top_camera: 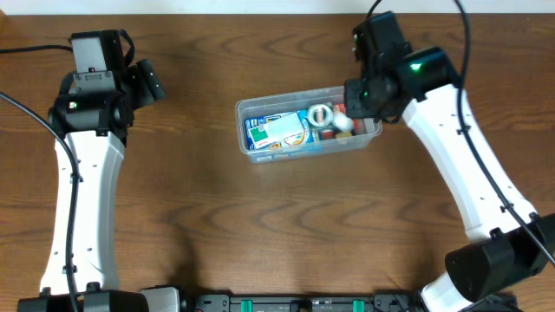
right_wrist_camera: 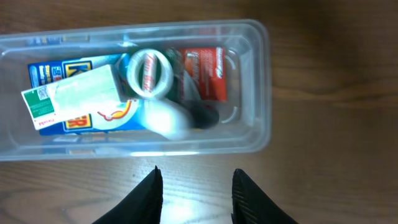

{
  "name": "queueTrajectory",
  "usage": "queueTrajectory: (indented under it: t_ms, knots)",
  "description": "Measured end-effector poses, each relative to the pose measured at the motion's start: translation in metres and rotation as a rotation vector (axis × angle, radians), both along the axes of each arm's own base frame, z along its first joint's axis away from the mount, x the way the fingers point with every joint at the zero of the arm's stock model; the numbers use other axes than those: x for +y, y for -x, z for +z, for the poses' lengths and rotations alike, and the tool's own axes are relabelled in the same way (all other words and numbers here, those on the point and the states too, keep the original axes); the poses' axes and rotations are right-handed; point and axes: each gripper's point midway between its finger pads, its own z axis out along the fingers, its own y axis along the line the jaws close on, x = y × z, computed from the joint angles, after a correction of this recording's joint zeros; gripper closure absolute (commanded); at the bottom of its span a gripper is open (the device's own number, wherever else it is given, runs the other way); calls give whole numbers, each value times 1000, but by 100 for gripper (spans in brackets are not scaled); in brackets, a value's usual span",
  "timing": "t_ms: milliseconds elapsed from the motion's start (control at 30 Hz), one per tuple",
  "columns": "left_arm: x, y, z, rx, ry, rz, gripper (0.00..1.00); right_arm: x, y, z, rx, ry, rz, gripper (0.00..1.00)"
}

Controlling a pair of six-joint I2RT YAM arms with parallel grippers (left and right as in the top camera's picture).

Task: Pack container
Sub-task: 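Carry the bottle over the container and lower it inside, then open the right gripper and retract the right arm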

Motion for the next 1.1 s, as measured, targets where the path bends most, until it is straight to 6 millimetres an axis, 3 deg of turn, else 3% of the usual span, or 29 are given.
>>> queueTrajectory:
  t_ms: [300, 833, 1100]
  knots:
    - [0, 0, 0, 0, 0, 0, 2, 7, 5, -40, 35, 18, 20, 62]
    - [0, 0, 0, 0, 0, 0, 2, 13, 3, -39, 26, -4, 36, 59]
    - [0, 0, 0, 0, 0, 0, 2, 11, 9, -29, 14, -11, 44, 46]
